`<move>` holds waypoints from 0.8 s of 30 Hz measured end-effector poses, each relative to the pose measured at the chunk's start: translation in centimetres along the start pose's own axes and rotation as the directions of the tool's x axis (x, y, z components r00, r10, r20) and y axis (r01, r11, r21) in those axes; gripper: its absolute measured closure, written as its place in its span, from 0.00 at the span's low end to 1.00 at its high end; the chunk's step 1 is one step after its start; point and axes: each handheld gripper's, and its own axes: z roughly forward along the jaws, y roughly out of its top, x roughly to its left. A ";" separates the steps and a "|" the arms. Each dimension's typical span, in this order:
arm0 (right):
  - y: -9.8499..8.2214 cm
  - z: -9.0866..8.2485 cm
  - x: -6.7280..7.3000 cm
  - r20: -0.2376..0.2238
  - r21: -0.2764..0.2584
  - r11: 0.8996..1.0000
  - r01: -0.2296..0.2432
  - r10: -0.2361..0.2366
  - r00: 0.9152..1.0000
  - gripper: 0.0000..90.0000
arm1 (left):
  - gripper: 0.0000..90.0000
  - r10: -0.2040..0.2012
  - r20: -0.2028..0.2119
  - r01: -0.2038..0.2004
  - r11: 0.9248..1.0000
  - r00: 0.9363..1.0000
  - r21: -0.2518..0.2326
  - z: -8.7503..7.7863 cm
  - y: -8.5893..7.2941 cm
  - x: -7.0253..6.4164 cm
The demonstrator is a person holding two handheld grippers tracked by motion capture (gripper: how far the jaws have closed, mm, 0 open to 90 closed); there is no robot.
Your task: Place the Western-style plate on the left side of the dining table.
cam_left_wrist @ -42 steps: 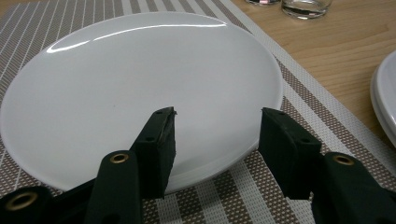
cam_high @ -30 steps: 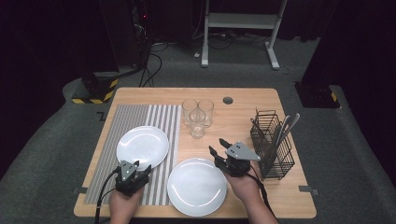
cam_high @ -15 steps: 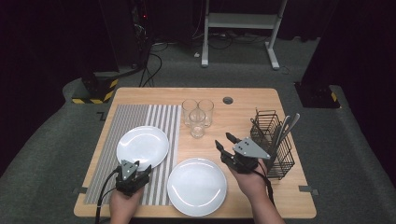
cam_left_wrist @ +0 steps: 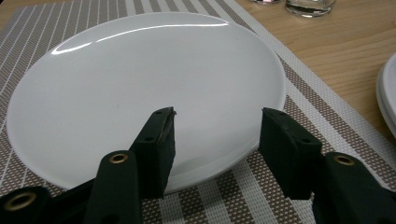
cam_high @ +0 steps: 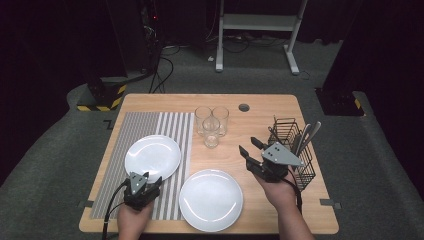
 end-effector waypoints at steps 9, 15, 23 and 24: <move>0.6 -1.0 -0.8 0.039 -0.014 1.000 -0.007 0.008 0.999 0.56 | 0.51 -0.008 0.004 0.008 1.000 1.000 0.009 0.0 0.0 0.1; 0.7 -1.1 -1.4 0.062 -0.021 1.000 -0.012 0.014 0.998 0.56 | 0.50 -0.013 0.008 0.013 1.000 1.000 0.013 0.1 0.0 0.1; 0.8 -0.9 -1.9 0.081 -0.020 1.000 -0.003 0.004 0.997 0.56 | 0.50 -0.017 0.003 0.017 1.000 1.000 0.017 0.2 0.1 0.1; 0.8 -0.9 -2.0 0.084 -0.022 1.000 -0.004 0.006 0.996 0.56 | 0.50 -0.016 0.003 0.016 1.000 1.000 0.017 0.1 0.1 0.1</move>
